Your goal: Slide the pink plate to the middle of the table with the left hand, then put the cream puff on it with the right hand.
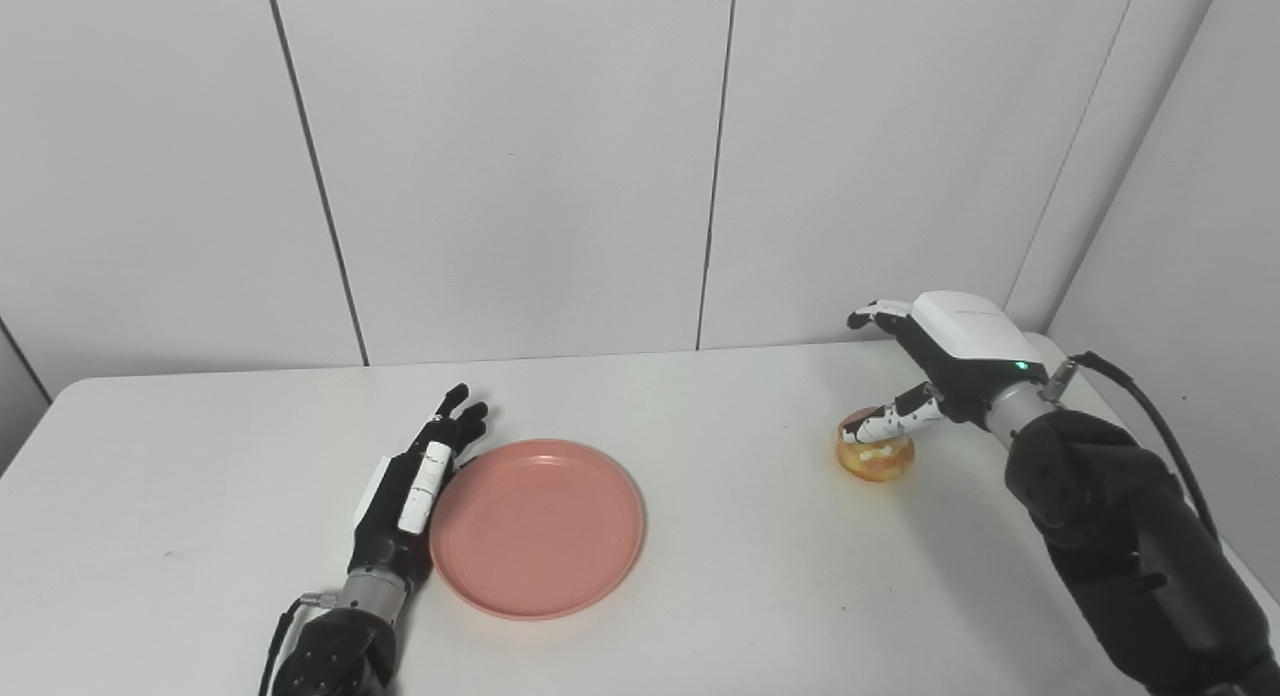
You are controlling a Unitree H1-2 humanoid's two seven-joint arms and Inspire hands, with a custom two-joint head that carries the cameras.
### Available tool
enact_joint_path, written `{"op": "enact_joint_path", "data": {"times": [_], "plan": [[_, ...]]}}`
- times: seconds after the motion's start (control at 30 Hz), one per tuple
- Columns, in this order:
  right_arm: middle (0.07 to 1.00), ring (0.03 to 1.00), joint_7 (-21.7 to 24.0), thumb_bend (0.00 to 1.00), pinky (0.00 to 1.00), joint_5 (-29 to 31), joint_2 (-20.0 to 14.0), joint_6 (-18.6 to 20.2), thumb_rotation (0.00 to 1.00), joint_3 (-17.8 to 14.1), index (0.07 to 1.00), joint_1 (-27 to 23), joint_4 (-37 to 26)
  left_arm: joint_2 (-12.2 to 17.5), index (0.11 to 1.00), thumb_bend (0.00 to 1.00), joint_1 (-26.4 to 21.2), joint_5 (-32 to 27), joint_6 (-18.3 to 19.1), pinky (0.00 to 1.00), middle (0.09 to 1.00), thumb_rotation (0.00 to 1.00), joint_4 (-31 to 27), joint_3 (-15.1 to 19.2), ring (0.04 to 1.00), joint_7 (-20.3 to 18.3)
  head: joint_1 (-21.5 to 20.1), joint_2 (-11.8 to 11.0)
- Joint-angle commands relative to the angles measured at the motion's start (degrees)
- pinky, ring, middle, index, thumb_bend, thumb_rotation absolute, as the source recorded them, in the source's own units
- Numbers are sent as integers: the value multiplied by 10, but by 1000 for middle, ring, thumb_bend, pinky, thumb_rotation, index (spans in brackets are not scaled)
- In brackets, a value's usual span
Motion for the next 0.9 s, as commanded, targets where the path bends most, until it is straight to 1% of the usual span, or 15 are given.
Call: {"op": "enact_joint_path", "data": {"times": [0.0,0.03,0.1,0.23,0.37,0.5,0.7,0.87], "plan": [[886,887,-6,1000,734,0,-18,9,353,0,804,-33,8,-9,921,904,5,5,4,779,905,877,17,-7,926,-6,1,1],[887,882,-7,1000,695,2,-16,9,357,2,806,-36,20,-9,920,907,5,4,3,782,904,876,18,-7,926,-6,1,1],[890,871,-14,1000,652,7,-12,8,362,4,809,-40,42,-10,919,909,5,4,3,785,903,874,18,-7,926,-6,3,1],[891,843,-27,1000,619,14,-8,0,376,12,812,-48,80,-10,920,909,5,4,3,787,903,874,17,-7,928,-5,4,1],[901,849,-27,1000,634,19,-9,5,388,22,821,-52,102,-9,921,918,5,3,2,795,905,875,20,-7,929,-5,5,0],[907,855,-28,1000,648,32,-9,5,382,26,827,-53,117,-10,924,907,6,1,3,798,908,875,18,-6,932,-6,7,1],[912,867,-35,1000,663,41,-14,1,364,33,831,-50,125,-10,922,900,9,0,8,805,908,872,12,-7,937,-7,7,2],[911,866,-40,1000,655,46,-18,-2,366,39,829,-50,132,-11,922,908,12,-1,12,811,907,869,8,-6,938,-7,9,3]]}}
